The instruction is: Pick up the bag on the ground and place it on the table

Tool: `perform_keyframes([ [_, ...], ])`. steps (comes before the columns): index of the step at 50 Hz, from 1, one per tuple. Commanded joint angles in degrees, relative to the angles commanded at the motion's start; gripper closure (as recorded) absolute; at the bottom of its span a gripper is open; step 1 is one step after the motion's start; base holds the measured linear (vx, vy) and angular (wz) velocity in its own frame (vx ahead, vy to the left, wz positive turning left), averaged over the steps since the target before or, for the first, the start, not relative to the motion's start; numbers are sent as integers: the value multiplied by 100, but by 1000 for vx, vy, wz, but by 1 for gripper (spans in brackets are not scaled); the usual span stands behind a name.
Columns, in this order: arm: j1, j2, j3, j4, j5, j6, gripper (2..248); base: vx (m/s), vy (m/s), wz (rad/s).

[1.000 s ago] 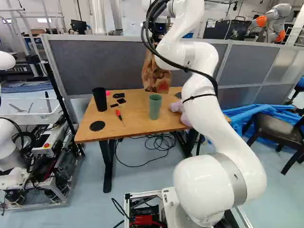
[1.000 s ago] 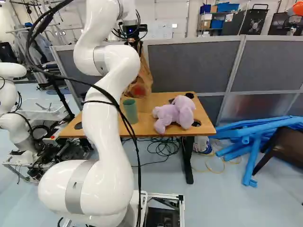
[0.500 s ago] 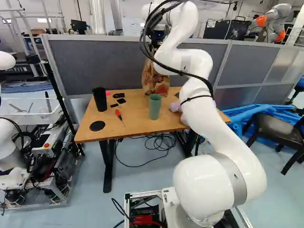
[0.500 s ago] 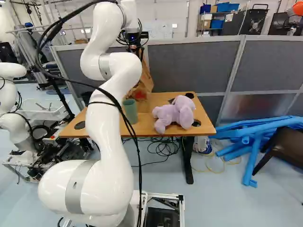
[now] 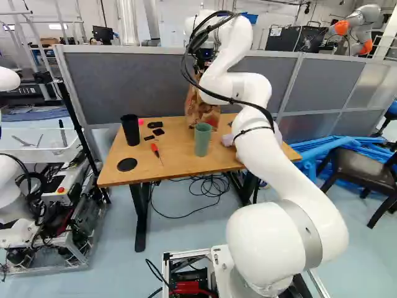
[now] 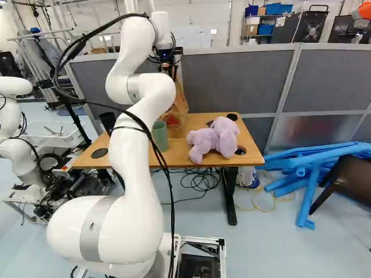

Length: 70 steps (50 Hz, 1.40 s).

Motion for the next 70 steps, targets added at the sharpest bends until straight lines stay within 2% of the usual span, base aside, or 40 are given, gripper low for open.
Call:
perform_keyframes([
  [28, -1, -310, 24, 0, 0, 0, 229, 0, 0, 0],
  [49, -1, -336, 25, 0, 0, 0, 228, 0, 0, 0],
  [50, -1, -336, 25, 0, 0, 0, 201, 0, 0, 0],
  [54, -1, -336, 25, 0, 0, 0, 201, 0, 0, 0],
  [55, -1, -336, 25, 0, 0, 0, 167, 0, 0, 0],
  [59, -1, -336, 25, 0, 0, 0, 167, 0, 0, 0],
  [60, -1, -336, 25, 0, 0, 0, 133, 0, 0, 0],
  [64, -1, -336, 25, 0, 0, 0, 133, 0, 0, 0],
  [65, -1, -336, 25, 0, 0, 0, 98, 0, 0, 0],
  [70, -1, -336, 25, 0, 0, 0, 98, 0, 0, 0],
])
